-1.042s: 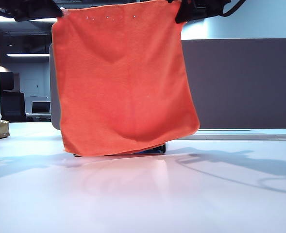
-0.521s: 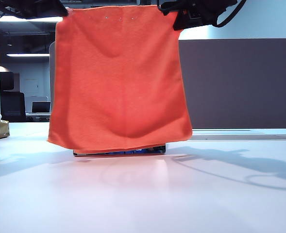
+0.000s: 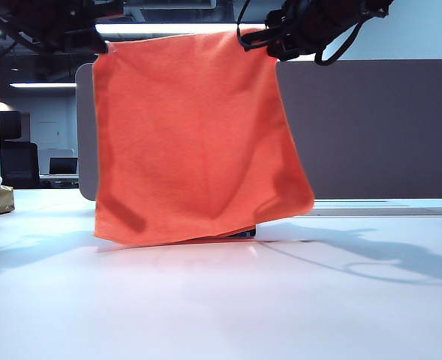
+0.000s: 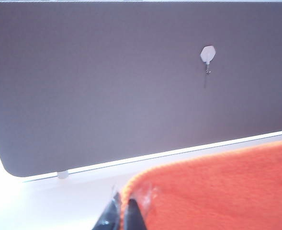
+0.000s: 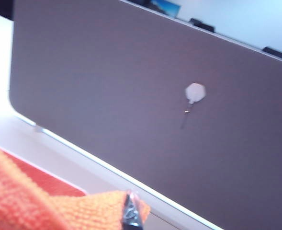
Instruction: Pick up the cloth from the table and use it to cover the mirror.
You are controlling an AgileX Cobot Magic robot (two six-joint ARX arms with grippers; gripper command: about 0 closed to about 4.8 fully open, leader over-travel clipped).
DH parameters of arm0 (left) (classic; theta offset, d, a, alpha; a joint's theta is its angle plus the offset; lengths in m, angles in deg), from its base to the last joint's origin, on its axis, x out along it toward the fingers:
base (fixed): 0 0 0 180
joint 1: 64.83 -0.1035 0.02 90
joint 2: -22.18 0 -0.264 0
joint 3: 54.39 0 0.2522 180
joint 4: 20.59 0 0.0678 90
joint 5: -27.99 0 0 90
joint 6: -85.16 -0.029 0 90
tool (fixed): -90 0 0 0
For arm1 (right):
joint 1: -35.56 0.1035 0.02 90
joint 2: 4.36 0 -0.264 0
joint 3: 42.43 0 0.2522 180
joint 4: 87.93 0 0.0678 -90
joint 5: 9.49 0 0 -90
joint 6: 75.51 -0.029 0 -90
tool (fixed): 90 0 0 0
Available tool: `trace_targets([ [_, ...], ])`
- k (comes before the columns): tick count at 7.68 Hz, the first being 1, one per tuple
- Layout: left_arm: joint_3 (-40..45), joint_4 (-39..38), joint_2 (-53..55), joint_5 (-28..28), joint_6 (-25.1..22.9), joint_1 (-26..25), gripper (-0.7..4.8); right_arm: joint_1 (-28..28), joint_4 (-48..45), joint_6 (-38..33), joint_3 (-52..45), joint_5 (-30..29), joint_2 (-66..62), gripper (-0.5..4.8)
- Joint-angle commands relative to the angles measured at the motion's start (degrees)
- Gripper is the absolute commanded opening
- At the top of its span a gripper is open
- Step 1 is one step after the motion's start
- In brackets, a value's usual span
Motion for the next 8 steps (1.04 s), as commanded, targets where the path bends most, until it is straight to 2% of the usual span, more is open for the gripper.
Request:
trace_targets([
  [1, -0.9, 2.8, 1.7, 2.1, -0.9, -3.3, -0.06, -1.7, -4.2, 1.2, 0.3, 2.5, -2.0, -0.07],
  [5, -6.0, 5.7, 8.2, 4.8, -0.7, -4.8, -0.06, -1.8, -1.7, 1.2, 7.5, 1.3, -6.3, -0.07],
  [8, -10.0, 3.3, 12.1, 1.6, -1.0, -4.8, -0.06, -1.9, 1.2, 1.2, 7.4, 1.3, -8.7, -0.07],
])
